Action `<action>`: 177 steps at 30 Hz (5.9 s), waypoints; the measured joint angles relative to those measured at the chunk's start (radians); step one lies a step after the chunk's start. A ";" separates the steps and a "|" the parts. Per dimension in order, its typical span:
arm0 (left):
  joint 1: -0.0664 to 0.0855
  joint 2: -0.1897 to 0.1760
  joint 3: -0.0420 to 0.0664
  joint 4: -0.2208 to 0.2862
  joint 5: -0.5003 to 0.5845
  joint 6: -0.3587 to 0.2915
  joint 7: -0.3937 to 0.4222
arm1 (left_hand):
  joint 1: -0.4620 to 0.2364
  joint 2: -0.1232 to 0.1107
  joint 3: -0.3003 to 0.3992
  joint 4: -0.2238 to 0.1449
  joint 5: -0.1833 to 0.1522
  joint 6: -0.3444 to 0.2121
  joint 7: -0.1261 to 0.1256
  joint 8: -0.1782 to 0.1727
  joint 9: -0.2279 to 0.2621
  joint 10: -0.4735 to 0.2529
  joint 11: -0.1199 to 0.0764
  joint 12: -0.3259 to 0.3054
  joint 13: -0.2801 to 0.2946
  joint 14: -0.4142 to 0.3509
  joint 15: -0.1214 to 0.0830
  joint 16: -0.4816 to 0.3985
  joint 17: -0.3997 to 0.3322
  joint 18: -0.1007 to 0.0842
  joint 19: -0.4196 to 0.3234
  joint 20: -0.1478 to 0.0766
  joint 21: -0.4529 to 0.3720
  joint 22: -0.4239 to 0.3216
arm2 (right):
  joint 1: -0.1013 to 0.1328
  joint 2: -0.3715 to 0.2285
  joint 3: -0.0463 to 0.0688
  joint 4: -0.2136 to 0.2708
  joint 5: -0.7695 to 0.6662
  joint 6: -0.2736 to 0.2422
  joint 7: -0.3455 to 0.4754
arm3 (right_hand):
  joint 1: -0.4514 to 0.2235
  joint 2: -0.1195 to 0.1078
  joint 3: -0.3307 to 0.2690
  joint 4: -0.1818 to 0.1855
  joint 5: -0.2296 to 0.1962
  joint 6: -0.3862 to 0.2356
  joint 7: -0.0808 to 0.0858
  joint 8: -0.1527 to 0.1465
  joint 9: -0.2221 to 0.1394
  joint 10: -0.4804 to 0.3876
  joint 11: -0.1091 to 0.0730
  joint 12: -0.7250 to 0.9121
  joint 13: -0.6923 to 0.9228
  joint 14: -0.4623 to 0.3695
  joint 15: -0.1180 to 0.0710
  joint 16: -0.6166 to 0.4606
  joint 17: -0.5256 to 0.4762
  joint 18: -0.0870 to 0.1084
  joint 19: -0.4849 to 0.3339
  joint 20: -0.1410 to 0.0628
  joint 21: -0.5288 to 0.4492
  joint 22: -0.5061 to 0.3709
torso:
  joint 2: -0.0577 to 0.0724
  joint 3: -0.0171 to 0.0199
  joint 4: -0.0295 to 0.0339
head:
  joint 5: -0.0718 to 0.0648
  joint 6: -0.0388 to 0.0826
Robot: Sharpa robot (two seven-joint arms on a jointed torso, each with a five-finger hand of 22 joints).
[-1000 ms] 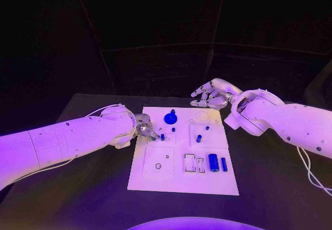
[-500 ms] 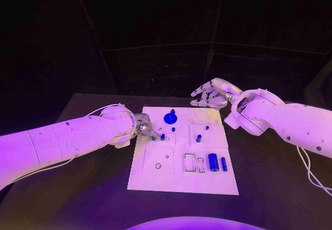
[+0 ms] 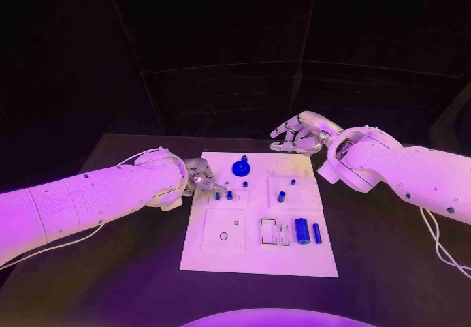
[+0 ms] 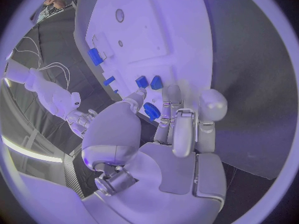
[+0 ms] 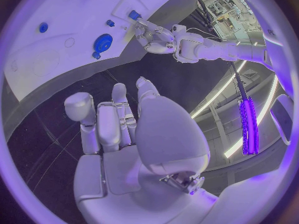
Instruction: Assemble the parts on the task board
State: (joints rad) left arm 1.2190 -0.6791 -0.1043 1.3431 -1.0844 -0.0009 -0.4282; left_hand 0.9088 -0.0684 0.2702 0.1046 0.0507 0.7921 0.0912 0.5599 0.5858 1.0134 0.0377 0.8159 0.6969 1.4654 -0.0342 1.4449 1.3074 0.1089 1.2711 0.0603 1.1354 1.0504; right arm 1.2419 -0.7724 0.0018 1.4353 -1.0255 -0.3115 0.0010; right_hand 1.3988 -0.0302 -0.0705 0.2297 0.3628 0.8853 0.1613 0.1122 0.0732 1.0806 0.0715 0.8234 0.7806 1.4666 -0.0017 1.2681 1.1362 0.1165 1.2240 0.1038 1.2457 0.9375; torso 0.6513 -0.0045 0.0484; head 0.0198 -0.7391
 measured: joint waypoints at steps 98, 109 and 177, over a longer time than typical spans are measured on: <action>-0.020 0.292 -0.002 -0.322 -0.405 -0.062 0.515 | 0.420 0.002 0.150 -0.226 0.000 0.175 0.045 -0.313 -0.487 -0.036 0.048 -0.468 -0.604 -0.023 0.040 -0.148 -0.215 0.030 0.046 0.048 -0.074 -0.031 | -0.001 0.030 0.000 -0.017 0.003 0.005 0.004 | 0.012 0.012 -0.002 0.002 0.025 -0.004 0.004 0.004 0.000 0.000 0.000 0.000 -0.008 0.000 0.000 -0.009 -0.005 0.000 -0.004 -0.004 -0.009 -0.010 | 0.002 0.0000 0.0006 | -0.029 0.003; -0.019 0.295 0.000 -0.326 -0.404 -0.052 0.514 | 0.420 0.002 0.172 -0.229 0.000 0.182 0.046 -0.325 -0.494 -0.020 0.049 -0.483 -0.622 -0.023 0.040 -0.144 -0.220 0.030 0.046 0.048 -0.069 -0.021 | -0.001 0.030 0.000 -0.016 0.004 0.006 0.004 | 0.012 0.012 -0.002 0.002 0.025 -0.004 0.004 0.004 0.000 0.000 0.000 0.000 -0.008 0.000 0.000 -0.009 -0.005 0.000 -0.004 -0.004 -0.009 -0.010 | 0.001 -0.0003 0.0012 | -0.030 0.003; -0.030 0.102 0.054 -0.195 -0.355 -0.087 0.518 | 0.413 0.002 0.227 -0.248 -0.001 0.228 0.052 -0.348 -0.505 0.048 0.046 -0.515 -0.630 -0.016 0.032 -0.125 -0.224 0.015 0.061 0.041 -0.020 0.032 | -0.001 0.018 0.000 -0.014 0.004 0.006 0.005 | 0.016 0.016 0.001 0.005 0.030 -0.004 0.004 0.004 0.000 0.000 0.000 0.000 -0.008 0.000 0.000 -0.008 -0.004 0.000 -0.004 -0.004 -0.009 -0.010 | 0.001 -0.0001 0.0008 | -0.016 0.012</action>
State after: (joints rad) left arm 1.1887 -0.5775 -0.0505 1.1477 -1.4392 -0.0876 0.0894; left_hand 1.3215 -0.0663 0.4971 -0.1437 0.0501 1.0204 0.1428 0.2122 0.0808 1.0614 0.0838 0.3008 0.0668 1.4494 -0.0018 1.3196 1.0835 0.1243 1.3319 0.1008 1.1155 1.0827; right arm 1.2411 -0.7546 0.0016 1.4215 -1.0218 -0.3058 0.0063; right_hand 1.4148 -0.0143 -0.0698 0.2346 0.3927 0.8816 0.1650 0.1158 0.0732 1.0807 0.0716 0.8234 0.7731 1.4666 -0.0017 1.2599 1.1318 0.1165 1.2204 0.1000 1.2371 0.9275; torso 0.6523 -0.0046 0.0492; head 0.0036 -0.7273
